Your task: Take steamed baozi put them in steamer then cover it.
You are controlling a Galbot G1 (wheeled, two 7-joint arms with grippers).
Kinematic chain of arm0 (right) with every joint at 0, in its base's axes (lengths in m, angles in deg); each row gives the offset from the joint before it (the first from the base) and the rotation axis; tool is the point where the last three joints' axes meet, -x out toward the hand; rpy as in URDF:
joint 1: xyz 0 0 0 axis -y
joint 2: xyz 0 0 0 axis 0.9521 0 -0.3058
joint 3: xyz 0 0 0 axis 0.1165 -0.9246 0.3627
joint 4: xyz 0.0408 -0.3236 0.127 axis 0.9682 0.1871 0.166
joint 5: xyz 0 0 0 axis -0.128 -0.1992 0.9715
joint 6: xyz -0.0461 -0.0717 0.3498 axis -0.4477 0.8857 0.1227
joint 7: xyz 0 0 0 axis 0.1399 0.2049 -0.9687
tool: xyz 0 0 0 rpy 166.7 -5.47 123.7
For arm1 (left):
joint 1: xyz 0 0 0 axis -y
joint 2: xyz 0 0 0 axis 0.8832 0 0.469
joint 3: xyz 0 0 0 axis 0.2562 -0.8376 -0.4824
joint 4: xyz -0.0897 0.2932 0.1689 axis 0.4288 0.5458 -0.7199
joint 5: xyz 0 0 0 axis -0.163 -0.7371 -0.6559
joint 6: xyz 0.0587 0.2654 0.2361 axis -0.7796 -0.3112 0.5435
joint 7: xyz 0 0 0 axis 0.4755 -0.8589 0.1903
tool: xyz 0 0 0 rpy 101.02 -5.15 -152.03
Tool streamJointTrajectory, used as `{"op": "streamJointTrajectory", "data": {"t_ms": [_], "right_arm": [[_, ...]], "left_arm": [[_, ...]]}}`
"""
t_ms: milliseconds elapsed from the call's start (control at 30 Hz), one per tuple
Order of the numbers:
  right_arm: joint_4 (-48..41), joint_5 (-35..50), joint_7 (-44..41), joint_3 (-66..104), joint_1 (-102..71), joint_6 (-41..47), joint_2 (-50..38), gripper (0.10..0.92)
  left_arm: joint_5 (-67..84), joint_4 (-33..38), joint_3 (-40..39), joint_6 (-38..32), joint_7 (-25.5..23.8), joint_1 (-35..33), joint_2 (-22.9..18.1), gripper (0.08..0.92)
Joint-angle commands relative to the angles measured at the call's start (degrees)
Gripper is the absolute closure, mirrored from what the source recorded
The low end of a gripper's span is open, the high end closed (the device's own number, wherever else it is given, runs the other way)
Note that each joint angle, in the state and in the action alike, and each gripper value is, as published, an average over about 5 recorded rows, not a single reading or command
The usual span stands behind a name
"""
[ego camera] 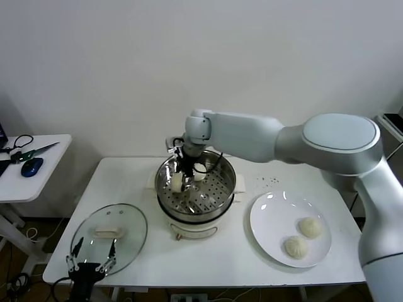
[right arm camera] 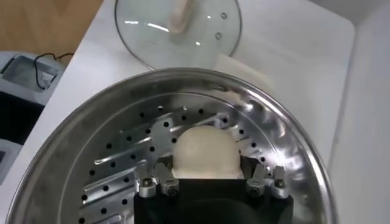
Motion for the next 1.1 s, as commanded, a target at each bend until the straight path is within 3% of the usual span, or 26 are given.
{"op": "streamJointTrajectory", "data": {"t_ms": [33, 233, 600, 833, 1100], "right_arm": [[-1.21, -0.55, 0.39, 0.09, -2.11, 0.16, 1.76, 0.308], [-0.74, -1.14, 0.16, 0.18, -1.87, 0.26, 1.18, 0.214], [7.99, -0.99, -3.43, -0.06, 8.51, -1.84, -8.82, 0.202], [17.16, -2.18, -6.2, -0.78, 16.88, -4.82, -23.24, 0.203], [32.49, -10.75, -6.26, -0.84, 15.23, -4.81, -42.98, 0.203]], "left_arm": [[0.04, -0.2, 0.11, 0.12, -0.01, 0.05, 0.17, 0.177], [0.08, -0.33, 0.23, -0.02, 0.09, -0.25, 0.33, 0.177], [-0.3, 0.16, 0.18, 0.28, 0.14, -0.08, 0.2, 0.177], [-0.83, 0.61, 0.22, 0.42, 0.17, -0.3, 0.13, 0.177], [-1.88, 0.94, -0.04, 0.48, 0.11, -0.6, -0.07, 0.177]]}}
